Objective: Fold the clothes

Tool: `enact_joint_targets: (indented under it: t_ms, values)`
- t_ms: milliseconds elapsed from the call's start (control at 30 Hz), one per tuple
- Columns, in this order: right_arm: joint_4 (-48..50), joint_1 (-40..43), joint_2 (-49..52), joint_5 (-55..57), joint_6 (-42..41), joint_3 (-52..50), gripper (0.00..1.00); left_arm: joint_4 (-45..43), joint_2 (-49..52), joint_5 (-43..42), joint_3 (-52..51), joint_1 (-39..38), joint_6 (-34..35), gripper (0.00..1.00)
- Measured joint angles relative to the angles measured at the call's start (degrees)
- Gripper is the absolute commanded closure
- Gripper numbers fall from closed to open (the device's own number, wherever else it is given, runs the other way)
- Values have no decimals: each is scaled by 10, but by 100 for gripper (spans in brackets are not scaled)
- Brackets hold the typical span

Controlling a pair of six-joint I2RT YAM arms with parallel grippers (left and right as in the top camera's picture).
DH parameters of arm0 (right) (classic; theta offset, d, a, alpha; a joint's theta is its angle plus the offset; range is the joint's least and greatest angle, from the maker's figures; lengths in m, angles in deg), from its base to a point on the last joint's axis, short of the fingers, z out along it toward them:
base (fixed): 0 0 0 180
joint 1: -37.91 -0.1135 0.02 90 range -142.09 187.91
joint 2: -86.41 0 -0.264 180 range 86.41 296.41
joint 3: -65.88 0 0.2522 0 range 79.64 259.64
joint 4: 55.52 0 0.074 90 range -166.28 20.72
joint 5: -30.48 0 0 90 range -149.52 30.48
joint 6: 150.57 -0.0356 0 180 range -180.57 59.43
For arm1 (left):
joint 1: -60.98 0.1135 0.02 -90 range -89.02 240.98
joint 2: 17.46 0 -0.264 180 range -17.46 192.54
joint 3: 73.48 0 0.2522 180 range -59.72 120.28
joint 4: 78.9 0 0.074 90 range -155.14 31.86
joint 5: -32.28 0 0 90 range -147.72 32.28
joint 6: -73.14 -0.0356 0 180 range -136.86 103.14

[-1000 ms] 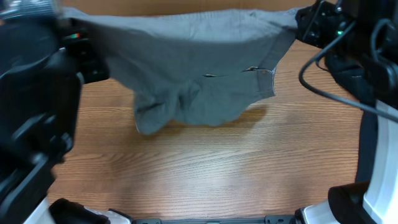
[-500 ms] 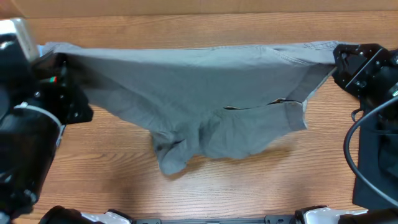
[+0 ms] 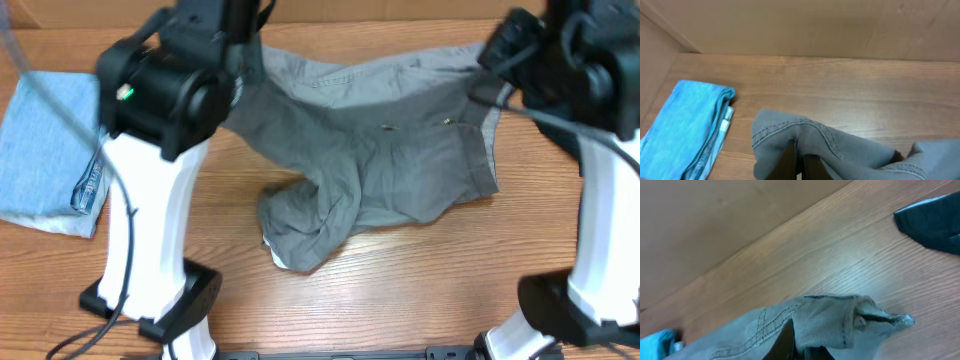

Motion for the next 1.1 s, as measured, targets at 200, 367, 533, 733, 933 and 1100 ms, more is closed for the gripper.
enact_joint_targets:
  t_ms: [200,367,533,733,933,1100]
  values:
    - [148,15,168,19,0,-1,96,-91,157,-50,0,80,0,95]
    - [278,30,269,21,-1,-3,0,-151,282,-93,-6,135,-6,9]
    - [315,34,289,22,110,0,0,-189,289,-107,1,149,-34,0]
    - [110,42,257,-5,172,5,52,-89,184,-191,21,155,-21,91]
    - [-27,72,252,-75,200,7,96,47,178,-278,29,156,-21,96]
    - [-58,103,249,-123,203,5,96,47,121,-315,-15,129,-30,96]
